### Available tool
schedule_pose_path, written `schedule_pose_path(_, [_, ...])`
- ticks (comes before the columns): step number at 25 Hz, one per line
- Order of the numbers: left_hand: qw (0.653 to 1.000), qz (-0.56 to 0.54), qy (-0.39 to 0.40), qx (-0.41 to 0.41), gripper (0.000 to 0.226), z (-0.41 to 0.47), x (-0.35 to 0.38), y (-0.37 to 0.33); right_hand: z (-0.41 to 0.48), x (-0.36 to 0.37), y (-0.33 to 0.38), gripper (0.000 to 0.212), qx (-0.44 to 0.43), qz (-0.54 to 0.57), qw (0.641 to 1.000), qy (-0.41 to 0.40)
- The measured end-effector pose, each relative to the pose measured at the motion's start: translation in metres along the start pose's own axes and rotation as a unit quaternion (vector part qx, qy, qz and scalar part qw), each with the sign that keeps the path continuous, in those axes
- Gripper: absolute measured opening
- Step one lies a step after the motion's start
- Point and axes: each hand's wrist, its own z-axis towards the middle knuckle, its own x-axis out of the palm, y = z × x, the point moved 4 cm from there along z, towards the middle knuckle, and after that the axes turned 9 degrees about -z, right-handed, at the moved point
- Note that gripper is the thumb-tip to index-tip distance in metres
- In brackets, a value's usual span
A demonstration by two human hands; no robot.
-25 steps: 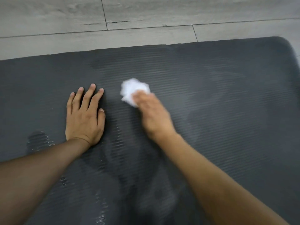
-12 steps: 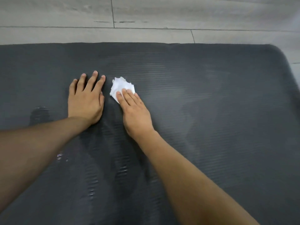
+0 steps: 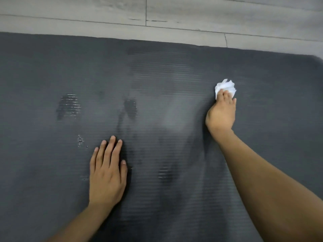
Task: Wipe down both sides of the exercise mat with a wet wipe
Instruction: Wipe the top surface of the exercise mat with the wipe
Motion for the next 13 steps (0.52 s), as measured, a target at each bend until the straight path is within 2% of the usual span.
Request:
schedule_pose_path(2, [1.000,0.011,-0.005,-0.001,0.057,0.006,0.004,0.003,-0.029,0.010,0.051,0.064,-0.144,0.045,0.988,-0.006])
schedule_pose_path(4, [1.000,0.018,-0.011,0.003,0.057,0.008,0.006,0.003,-0.086,0.017,0.105,0.057,-0.341,0.075,0.937,-0.003])
schedule_pose_path(6, [0.999,0.029,-0.014,0.003,0.057,0.005,0.007,0.003,-0.113,0.016,0.120,0.055,-0.459,0.071,0.886,0.001])
schedule_pose_path(7, [0.999,0.035,-0.014,0.004,0.057,0.006,0.007,0.003,-0.103,0.012,0.106,0.054,-0.459,0.068,0.886,0.002])
schedule_pose_path(8, [0.999,0.039,-0.013,0.006,0.057,0.008,0.007,0.003,-0.083,0.009,0.079,0.052,-0.410,0.061,0.910,-0.007])
schedule_pose_path(10, [0.999,0.045,-0.017,0.008,0.057,0.009,0.009,0.003,-0.038,0.005,-0.003,0.049,-0.221,0.017,0.975,-0.012])
schedule_pose_path(12, [0.998,0.047,-0.029,0.008,0.057,0.009,0.009,0.003,-0.012,-0.006,-0.078,0.059,-0.060,-0.021,0.998,-0.003])
schedule_pose_path(13, [0.998,0.047,-0.032,0.010,0.057,0.009,0.010,0.003,-0.008,-0.008,-0.093,0.062,-0.010,-0.032,0.999,0.001])
